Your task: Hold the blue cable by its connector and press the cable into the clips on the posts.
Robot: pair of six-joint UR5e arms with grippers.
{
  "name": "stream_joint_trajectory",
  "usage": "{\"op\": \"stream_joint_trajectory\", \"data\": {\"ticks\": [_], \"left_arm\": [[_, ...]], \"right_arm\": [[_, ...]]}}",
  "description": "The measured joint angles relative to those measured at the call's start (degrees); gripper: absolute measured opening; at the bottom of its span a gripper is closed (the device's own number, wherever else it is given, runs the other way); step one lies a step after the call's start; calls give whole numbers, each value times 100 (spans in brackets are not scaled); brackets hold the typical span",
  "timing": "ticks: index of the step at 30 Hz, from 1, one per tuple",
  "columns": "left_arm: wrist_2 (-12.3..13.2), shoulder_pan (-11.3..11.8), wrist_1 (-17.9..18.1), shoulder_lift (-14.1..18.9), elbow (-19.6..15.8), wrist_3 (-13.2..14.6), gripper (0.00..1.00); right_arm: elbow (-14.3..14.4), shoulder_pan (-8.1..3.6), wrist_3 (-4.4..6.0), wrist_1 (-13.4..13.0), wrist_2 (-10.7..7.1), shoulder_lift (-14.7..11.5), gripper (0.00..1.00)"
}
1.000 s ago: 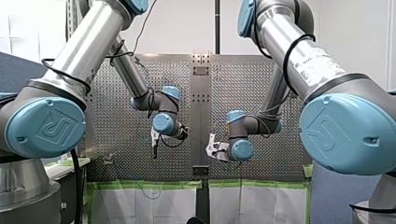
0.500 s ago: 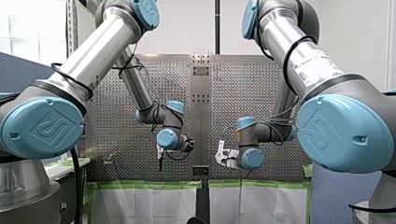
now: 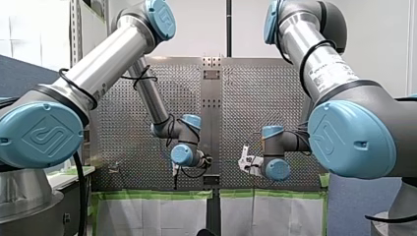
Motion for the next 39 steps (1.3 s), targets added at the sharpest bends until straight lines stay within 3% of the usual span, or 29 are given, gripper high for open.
{"op": "stream_joint_trajectory", "data": {"ticks": [6,12,22,32,39], "left_arm": [[-26,-165,-33,-246,266,-30,0],[-153,-415,-115,-523,578,-127,0],[-303,-615,-25,-787,1042,-318,0],[-332,-762,83,-1132,1496,-410,0],[-343,-880,119,-1437,1803,-462,0]], "right_arm": [[74,-274,-3,-91,-193,1,0],[145,-485,-13,-113,-105,2,0],[202,-732,-49,-138,52,9,0],[206,-933,-222,-309,37,64,0],[200,-1074,-147,-578,-74,313,0]]}}
